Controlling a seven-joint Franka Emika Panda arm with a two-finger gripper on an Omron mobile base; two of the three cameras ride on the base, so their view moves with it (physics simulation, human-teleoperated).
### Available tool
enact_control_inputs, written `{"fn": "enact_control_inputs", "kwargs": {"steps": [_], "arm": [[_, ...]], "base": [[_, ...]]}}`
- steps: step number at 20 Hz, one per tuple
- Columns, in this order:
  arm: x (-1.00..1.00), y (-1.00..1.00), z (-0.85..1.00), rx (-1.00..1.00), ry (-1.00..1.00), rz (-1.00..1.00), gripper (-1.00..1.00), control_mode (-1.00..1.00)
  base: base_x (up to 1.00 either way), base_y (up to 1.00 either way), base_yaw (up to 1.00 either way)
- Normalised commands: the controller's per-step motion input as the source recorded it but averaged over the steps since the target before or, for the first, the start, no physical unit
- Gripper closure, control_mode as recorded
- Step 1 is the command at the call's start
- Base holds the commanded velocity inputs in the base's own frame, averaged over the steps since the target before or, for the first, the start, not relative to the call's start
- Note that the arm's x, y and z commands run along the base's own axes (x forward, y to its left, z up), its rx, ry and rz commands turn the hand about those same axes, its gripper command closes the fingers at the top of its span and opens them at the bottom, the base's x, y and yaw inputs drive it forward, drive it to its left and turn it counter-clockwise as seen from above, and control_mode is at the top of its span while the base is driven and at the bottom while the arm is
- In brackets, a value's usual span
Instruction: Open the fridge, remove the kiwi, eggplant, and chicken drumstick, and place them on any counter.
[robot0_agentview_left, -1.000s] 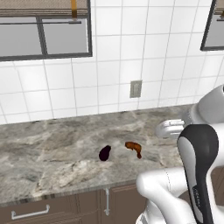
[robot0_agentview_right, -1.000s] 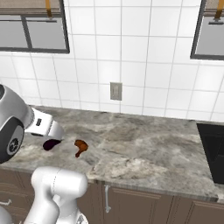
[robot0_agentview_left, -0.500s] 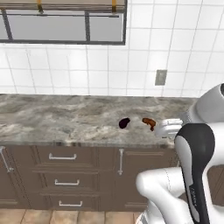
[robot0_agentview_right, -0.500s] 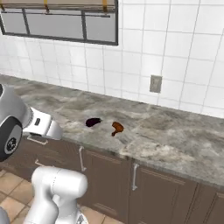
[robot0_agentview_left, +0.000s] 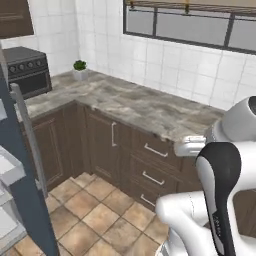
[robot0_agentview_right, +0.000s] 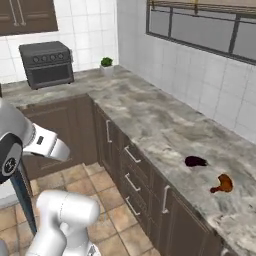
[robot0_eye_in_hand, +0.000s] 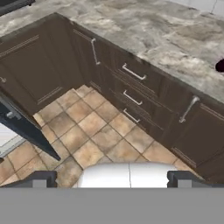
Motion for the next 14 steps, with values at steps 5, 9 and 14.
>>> {"fn": "enact_control_inputs", "kwargs": {"steps": [5, 9, 14], "arm": [[0.00, 0.00, 0.00, 0.00, 0.00, 0.00, -1.00, 1.00], [0.00, 0.00, 0.00, 0.00, 0.00, 0.00, -1.00, 1.00], [0.00, 0.00, 0.00, 0.00, 0.00, 0.00, -1.00, 1.00]], "base": [[-0.13, 0.13, 1.00], [-0.09, 0.31, 0.67], [0.34, 0.62, 0.24]]}}
